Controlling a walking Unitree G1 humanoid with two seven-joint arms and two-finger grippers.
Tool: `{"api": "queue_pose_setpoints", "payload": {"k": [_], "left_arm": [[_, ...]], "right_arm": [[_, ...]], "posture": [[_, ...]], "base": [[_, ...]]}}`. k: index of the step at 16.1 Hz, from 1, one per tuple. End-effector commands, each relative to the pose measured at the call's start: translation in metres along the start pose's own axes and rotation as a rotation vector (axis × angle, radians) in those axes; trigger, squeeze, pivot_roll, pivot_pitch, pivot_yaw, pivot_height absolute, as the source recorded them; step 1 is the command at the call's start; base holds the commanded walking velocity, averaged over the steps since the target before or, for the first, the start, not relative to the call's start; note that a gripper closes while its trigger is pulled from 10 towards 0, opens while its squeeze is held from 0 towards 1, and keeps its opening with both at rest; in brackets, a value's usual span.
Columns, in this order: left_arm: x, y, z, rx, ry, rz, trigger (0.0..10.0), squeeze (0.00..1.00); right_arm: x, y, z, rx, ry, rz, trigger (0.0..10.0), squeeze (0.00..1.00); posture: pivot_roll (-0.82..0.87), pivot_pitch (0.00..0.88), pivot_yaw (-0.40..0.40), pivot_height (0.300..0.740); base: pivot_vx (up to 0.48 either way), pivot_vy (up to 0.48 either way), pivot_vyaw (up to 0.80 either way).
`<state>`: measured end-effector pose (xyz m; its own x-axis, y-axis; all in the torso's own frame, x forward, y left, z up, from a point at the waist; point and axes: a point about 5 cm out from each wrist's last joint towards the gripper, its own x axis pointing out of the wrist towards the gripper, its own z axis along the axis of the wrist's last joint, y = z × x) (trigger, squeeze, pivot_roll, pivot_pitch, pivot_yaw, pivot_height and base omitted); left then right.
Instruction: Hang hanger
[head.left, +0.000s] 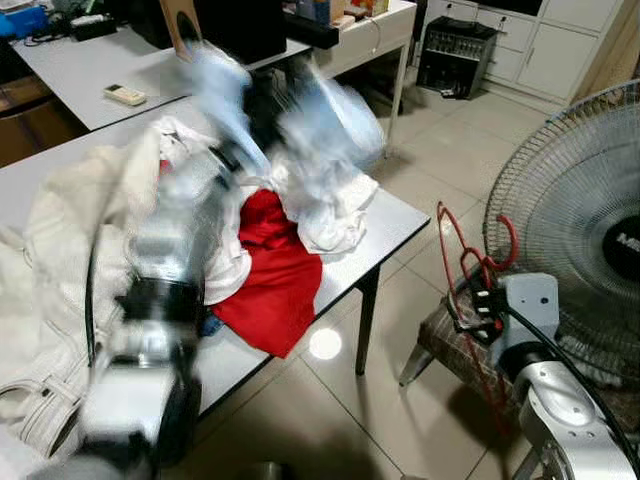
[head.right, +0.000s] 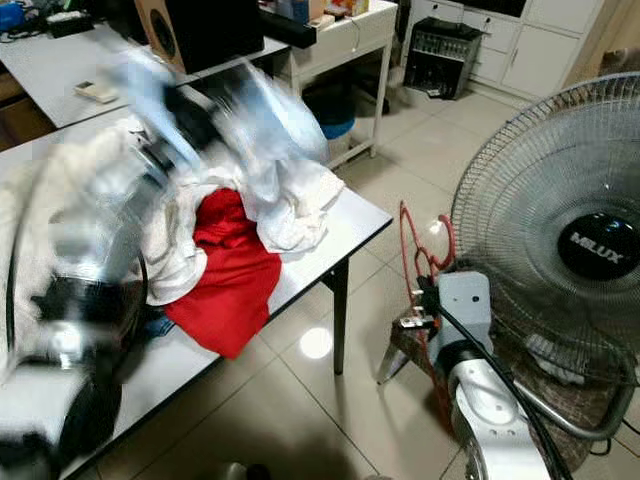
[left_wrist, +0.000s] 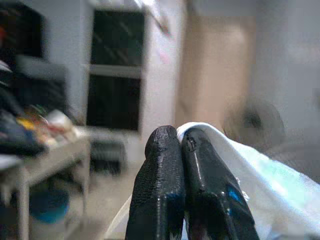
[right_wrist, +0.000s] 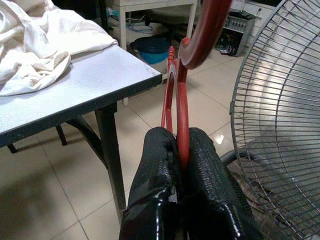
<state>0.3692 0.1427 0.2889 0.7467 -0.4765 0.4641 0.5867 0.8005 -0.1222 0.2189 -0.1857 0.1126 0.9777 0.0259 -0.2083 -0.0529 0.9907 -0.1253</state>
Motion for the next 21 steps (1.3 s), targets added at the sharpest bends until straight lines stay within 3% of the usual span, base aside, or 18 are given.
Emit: {"api": "queue_pose_setpoints", "payload": {"k": [1, 2, 3, 4, 5, 7, 9, 10, 13, 15, 17, 18, 19, 20, 21], "left_arm": [[-0.002, 0.024, 0.041, -0.049, -0.18, 0.12, 0.0, 0.0], [-0.012, 0.054, 0.066, -0.056, -0.276, 0.279, 0.0, 0.0], [-0.047, 0.103, 0.097, 0.029, -0.342, 0.577, 0.0, 0.0], [-0.069, 0.121, 0.099, 0.168, -0.258, 0.685, 0.0, 0.0], [-0.074, 0.124, 0.097, 0.215, -0.213, 0.697, 0.0, 0.0], [-0.103, 0.13, 0.078, 0.338, -0.08, 0.738, 0.0, 0.0], [-0.122, 0.137, 0.062, 0.428, 0.052, 0.804, 0.0, 0.0], [-0.138, 0.145, 0.044, 0.495, 0.184, 0.844, 0.0, 0.0], [-0.133, 0.138, 0.031, 0.493, 0.232, 0.785, 0.0, 0.0], [-0.11, 0.124, 0.019, 0.476, 0.256, 0.664, 0.0, 0.0], [-0.093, 0.114, 0.021, 0.452, 0.226, 0.595, 0.0, 0.0], [-0.069, 0.104, 0.039, 0.35, 0.108, 0.521, 0.0, 0.0], [-0.064, 0.102, 0.047, 0.307, 0.057, 0.508, 0.0, 0.0], [-0.059, 0.1, 0.064, 0.196, -0.068, 0.494, 0.0, 0.0], [-0.062, 0.107, 0.1, 0.04, -0.3, 0.542, 0.0, 0.0]], "right_arm": [[0.001, 0.0, 0.001, 0.0, -0.01, -0.007, 10.0, 0.0], [0.001, 0.001, 0.001, 0.002, -0.009, -0.005, 10.0, 0.0], [0.001, 0.003, -0.001, 0.006, -0.006, 0.0, 10.0, 0.0], [0.001, 0.005, -0.002, 0.01, -0.002, 0.007, 10.0, 0.0], [0.001, 0.006, -0.003, 0.011, -0.001, 0.01, 10.0, 0.0], [0.004, 0.01, -0.002, 0.014, -0.002, 0.025, 10.0, 0.0], [0.005, 0.012, -0.002, 0.016, -0.002, 0.031, 10.0, 0.0], [0.006, 0.014, -0.003, 0.012, 0.0, 0.047, 10.0, 0.0], [0.008, 0.014, -0.002, 0.009, -0.002, 0.052, 10.0, 0.0], [0.009, 0.014, -0.001, 0.001, -0.005, 0.052, 10.0, 0.0], [0.009, 0.015, -0.001, -0.002, -0.008, 0.053, 10.0, 0.0], [0.011, 0.015, 0.0, 0.0, -0.013, 0.052, 10.0, 0.0], [0.011, 0.015, 0.0, 0.0, -0.014, 0.053, 10.0, 0.0], [0.012, 0.016, 0.001, 0.002, -0.018, 0.054, 10.0, 0.0], [0.012, 0.017, 0.001, 0.007, -0.02, 0.053, 10.0, 0.0]], "posture": [[-0.09, 0.026, 0.082, 0.74], [-0.08, 0.028, 0.083, 0.74], [-0.07, 0.028, 0.082, 0.74], [-0.07, 0.03, 0.08, 0.74], [-0.07, 0.031, 0.079, 0.74], [-0.06, 0.031, 0.075, 0.74], [-0.05, 0.032, 0.071, 0.74], [-0.05, 0.031, 0.067, 0.74], [-0.05, 0.029, 0.064, 0.74], [-0.05, 0.023, 0.07, 0.74], [-0.05, 0.019, 0.073, 0.74], [-0.05, 0.015, 0.075, 0.74], [-0.05, 0.015, 0.075, 0.74], [-0.05, 0.015, 0.077, 0.74], [-0.05, 0.01, 0.078, 0.74]], "base": [[0.0, 0.0, 0.0], [0.0, 0.0, 0.0], [0.0, 0.0, 0.0], [0.0, 0.0, 0.0], [0.0, 0.0, 0.0], [0.0, 0.0, 0.0], [0.0, 0.0, 0.0], [0.0, 0.0, 0.0], [0.0, 0.0, 0.0], [0.0, 0.0, 0.0], [0.0, 0.0, 0.0], [0.0, 0.0, 0.0], [0.0, 0.0, 0.0], [0.0, 0.0, 0.0], [0.0, 0.0, 0.0]]}}
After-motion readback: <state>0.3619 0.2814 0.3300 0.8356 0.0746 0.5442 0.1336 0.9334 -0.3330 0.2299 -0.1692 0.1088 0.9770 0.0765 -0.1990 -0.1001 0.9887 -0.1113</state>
